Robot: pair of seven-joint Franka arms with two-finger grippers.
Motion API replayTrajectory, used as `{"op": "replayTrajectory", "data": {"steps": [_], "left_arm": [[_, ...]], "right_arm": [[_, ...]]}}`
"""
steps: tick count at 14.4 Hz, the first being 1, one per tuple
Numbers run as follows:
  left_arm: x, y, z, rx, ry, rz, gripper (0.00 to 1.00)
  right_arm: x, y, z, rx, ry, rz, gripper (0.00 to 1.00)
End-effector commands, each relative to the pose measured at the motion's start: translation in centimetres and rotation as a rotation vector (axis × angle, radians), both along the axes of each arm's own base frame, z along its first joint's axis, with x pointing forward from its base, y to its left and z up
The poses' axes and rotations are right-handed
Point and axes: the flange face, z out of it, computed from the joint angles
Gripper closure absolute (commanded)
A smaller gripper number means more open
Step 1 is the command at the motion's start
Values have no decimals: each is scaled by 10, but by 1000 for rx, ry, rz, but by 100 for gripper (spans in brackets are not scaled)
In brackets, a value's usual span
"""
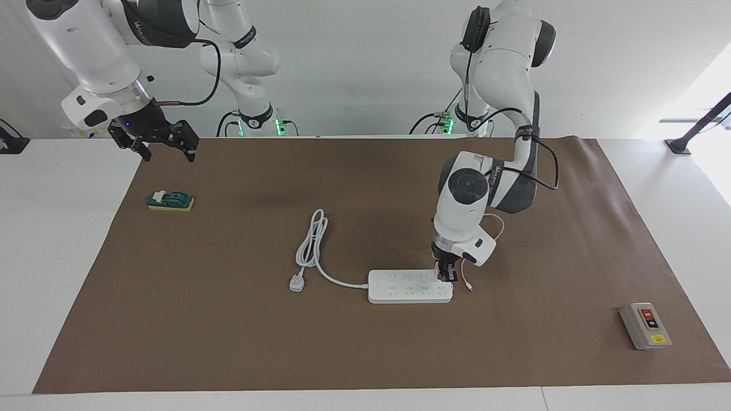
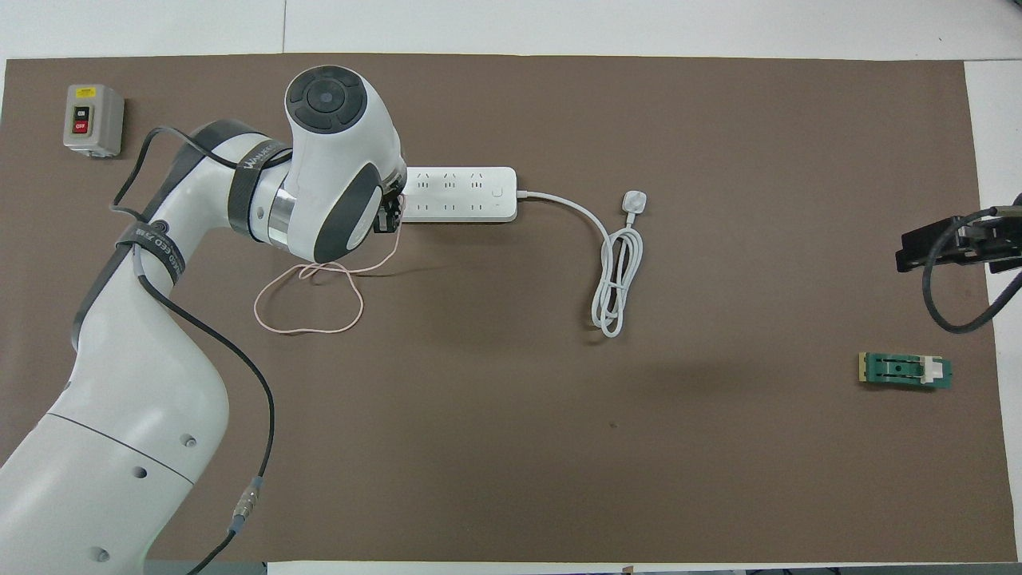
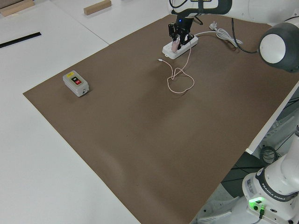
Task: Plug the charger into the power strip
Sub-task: 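Push the charger prongs into the strip socket with the left gripper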
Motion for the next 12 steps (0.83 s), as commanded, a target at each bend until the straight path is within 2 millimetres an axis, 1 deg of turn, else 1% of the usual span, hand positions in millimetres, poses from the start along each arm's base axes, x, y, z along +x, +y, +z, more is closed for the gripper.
{"op": "replayTrajectory", "data": {"steps": [1,6,12], "left_arm": [[-6,9,-16,13,13,-42,100],[-2,20,-13,-2,17,-31,100],[1,25,-12,-53,33,-50,100]], "right_arm": [[-9,-1,2,-7,5,13,0],[-9,-1,2,-7,5,13,0],[-9,-1,2,-7,4,13,0]]}}
